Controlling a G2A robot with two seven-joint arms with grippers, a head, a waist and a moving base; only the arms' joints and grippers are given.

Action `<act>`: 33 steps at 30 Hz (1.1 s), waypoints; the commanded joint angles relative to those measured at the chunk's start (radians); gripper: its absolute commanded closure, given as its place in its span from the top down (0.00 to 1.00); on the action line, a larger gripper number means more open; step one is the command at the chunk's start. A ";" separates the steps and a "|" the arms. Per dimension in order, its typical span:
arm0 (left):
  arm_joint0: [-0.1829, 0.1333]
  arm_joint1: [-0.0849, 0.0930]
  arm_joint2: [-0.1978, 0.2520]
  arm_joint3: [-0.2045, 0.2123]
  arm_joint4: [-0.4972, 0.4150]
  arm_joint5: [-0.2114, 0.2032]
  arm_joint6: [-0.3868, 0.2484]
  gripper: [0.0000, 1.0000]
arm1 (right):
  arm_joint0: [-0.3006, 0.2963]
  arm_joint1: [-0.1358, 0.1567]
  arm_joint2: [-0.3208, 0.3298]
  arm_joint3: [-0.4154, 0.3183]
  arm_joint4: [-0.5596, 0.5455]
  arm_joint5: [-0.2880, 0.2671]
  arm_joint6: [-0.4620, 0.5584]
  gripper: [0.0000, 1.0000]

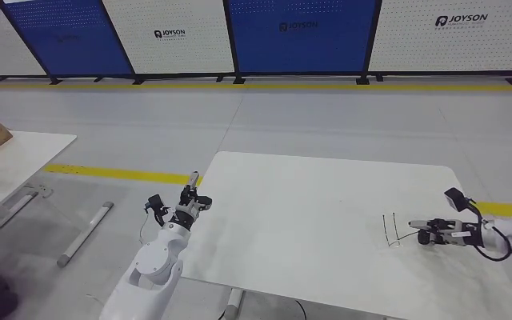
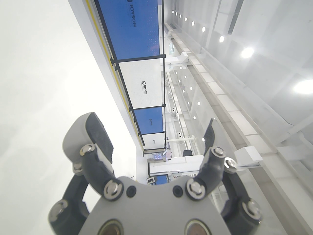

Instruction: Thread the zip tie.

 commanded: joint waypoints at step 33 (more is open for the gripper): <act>0.000 0.000 0.000 0.000 0.000 0.000 0.000 1.00 | 0.030 -0.033 0.004 0.068 -0.043 0.002 -0.009 0.13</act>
